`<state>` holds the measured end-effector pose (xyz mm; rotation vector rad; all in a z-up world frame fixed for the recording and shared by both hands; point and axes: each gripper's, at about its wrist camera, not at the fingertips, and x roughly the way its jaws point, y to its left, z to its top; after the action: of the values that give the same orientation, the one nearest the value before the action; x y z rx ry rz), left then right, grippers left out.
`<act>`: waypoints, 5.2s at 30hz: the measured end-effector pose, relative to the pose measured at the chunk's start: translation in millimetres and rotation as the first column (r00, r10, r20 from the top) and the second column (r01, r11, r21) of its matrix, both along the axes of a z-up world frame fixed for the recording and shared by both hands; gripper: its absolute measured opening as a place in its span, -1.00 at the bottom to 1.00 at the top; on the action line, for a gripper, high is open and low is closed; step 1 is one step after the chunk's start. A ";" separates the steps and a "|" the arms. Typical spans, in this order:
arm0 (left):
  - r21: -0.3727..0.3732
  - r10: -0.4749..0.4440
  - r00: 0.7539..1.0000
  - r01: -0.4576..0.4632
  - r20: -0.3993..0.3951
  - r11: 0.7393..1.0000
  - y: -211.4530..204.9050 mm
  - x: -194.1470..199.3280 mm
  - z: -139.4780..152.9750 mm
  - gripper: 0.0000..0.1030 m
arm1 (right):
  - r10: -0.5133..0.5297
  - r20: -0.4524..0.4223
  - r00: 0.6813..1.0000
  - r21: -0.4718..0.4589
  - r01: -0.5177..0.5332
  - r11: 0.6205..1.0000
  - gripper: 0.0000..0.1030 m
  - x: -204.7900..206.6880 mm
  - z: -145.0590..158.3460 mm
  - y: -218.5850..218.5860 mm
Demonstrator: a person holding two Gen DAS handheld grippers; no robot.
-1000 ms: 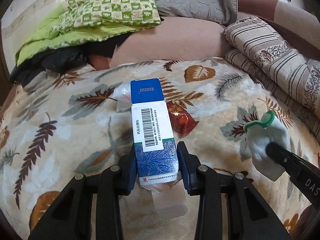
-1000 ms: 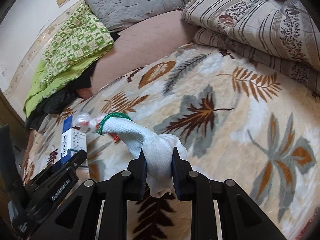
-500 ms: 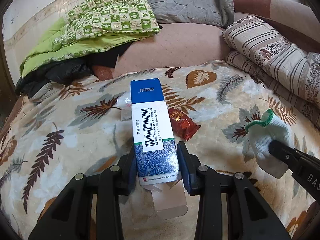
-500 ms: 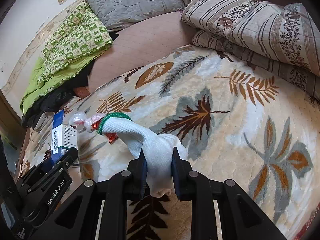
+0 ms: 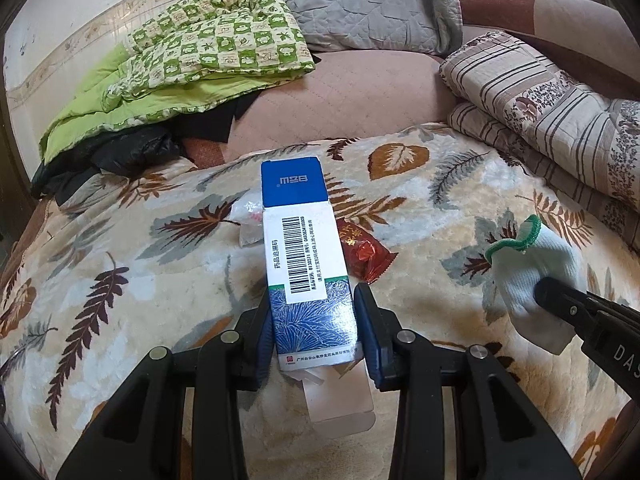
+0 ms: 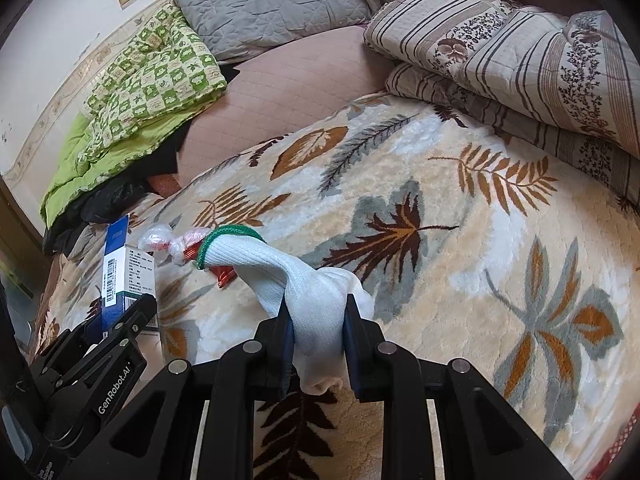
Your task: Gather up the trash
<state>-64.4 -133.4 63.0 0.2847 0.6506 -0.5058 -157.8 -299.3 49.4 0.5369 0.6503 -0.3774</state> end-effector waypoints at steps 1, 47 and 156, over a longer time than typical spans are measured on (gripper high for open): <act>0.000 -0.001 1.000 0.001 0.001 1.000 -0.2 -0.5 0.1 -0.30 | 0.000 0.000 1.000 0.000 0.000 1.000 -0.54 0.1 0.0 0.1; -0.007 -0.045 0.999 0.045 0.006 0.999 -5.9 -12.7 2.6 -0.30 | -0.020 0.003 1.000 -0.013 0.020 1.000 -0.54 -5.5 3.3 -5.3; -0.035 -0.614 0.729 0.635 -0.302 0.772 -77.2 -198.8 -16.4 -0.08 | -0.571 -0.100 0.815 0.188 0.579 0.793 -0.49 -424.1 -89.6 -99.8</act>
<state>-263.2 -210.5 46.6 0.5099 0.8677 -1.2029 -581.8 -399.1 -40.2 0.9395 0.5545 -0.9064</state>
